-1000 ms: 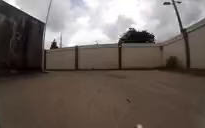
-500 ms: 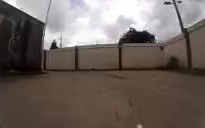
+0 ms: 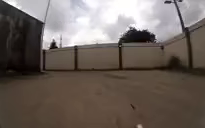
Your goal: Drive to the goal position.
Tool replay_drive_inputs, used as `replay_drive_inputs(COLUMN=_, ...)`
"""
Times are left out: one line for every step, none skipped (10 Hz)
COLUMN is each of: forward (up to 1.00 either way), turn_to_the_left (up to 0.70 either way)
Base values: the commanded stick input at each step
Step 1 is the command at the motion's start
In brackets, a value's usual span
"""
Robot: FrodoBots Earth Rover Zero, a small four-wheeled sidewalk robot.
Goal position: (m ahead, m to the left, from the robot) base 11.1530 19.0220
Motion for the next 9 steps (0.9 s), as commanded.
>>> replay_drive_inputs(forward=0.30, turn_to_the_left=0.00)
replay_drive_inputs(forward=0.30, turn_to_the_left=0.00)
replay_drive_inputs(forward=0.30, turn_to_the_left=0.00)
replay_drive_inputs(forward=0.30, turn_to_the_left=0.00)
replay_drive_inputs(forward=0.30, turn_to_the_left=0.00)
replay_drive_inputs(forward=0.30, turn_to_the_left=0.00)
replay_drive_inputs(forward=0.30, turn_to_the_left=0.00)
replay_drive_inputs(forward=0.30, turn_to_the_left=0.00)
replay_drive_inputs(forward=0.30, turn_to_the_left=0.00)
